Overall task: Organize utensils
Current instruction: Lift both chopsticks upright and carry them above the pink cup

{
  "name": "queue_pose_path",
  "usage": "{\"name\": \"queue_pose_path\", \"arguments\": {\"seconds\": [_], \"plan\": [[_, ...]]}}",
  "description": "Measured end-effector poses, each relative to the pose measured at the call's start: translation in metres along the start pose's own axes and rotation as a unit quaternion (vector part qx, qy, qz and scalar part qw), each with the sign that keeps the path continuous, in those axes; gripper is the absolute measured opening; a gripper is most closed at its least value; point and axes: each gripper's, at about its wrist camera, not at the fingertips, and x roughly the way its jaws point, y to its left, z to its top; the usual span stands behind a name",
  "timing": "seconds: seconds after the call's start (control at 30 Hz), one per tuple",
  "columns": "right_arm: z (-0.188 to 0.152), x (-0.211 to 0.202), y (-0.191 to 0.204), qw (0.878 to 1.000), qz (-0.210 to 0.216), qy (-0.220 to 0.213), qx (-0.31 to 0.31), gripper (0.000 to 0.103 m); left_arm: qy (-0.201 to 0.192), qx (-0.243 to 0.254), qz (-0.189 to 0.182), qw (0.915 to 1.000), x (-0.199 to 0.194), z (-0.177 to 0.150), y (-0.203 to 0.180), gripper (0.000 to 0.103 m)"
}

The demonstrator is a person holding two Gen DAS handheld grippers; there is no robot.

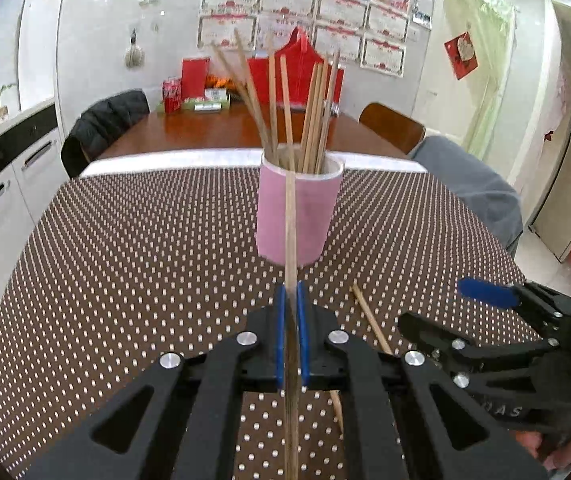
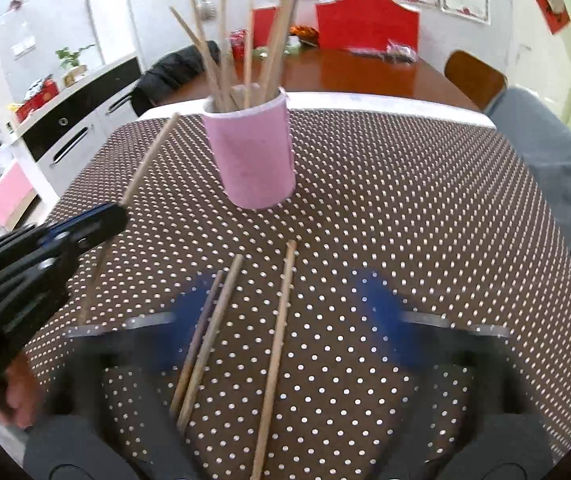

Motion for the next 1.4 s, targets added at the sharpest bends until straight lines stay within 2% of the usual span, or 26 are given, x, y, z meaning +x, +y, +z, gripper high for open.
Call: {"name": "queue_pose_path", "arguments": {"seconds": [0.13, 0.37, 0.5, 0.53, 0.57, 0.6, 0.63, 0.67, 0.93, 1.4], "plan": [[-0.008, 0.020, 0.002, 0.999, -0.040, 0.020, -0.011, 0.086, 0.027, 0.004, 0.005, 0.9996, 0.006, -0.009, 0.003, 0.007], [-0.020, 0.059, 0.005, 0.995, -0.058, 0.076, -0.010, 0.086, 0.047, 0.001, -0.003, 0.9989, 0.010, -0.021, 0.009, 0.007], [-0.022, 0.067, 0.009, 0.995, -0.059, 0.073, -0.019, 0.085, 0.056, -0.002, -0.006, 0.9984, 0.015, -0.025, 0.011, 0.007], [-0.021, 0.068, 0.010, 0.996, -0.055, 0.071, -0.018, 0.077, 0.058, -0.003, -0.008, 0.9983, 0.015, -0.026, 0.011, 0.007], [-0.021, 0.066, 0.012, 0.997, -0.055, 0.058, -0.024, 0.046, 0.060, -0.003, -0.011, 0.9982, 0.016, -0.026, 0.012, 0.007], [-0.021, 0.065, 0.013, 0.997, -0.048, 0.048, -0.030, 0.030, 0.061, -0.004, -0.012, 0.9980, 0.017, -0.026, 0.012, 0.007], [-0.018, 0.064, 0.012, 0.997, -0.048, 0.049, -0.032, 0.015, 0.062, -0.005, -0.013, 0.9980, 0.018, -0.026, 0.013, 0.007], [-0.017, 0.065, 0.012, 0.997, -0.046, 0.050, -0.028, 0.008, 0.063, -0.006, -0.013, 0.9979, 0.019, -0.025, 0.013, 0.007], [-0.009, 0.059, -0.001, 0.998, -0.016, 0.055, 0.025, 0.005, 0.032, -0.020, -0.026, 0.9990, 0.012, -0.016, 0.018, 0.007], [0.035, -0.003, -0.003, 0.998, -0.004, -0.050, 0.041, 0.005, -0.058, -0.025, -0.042, 0.9971, -0.011, 0.017, 0.008, 0.007]]}}
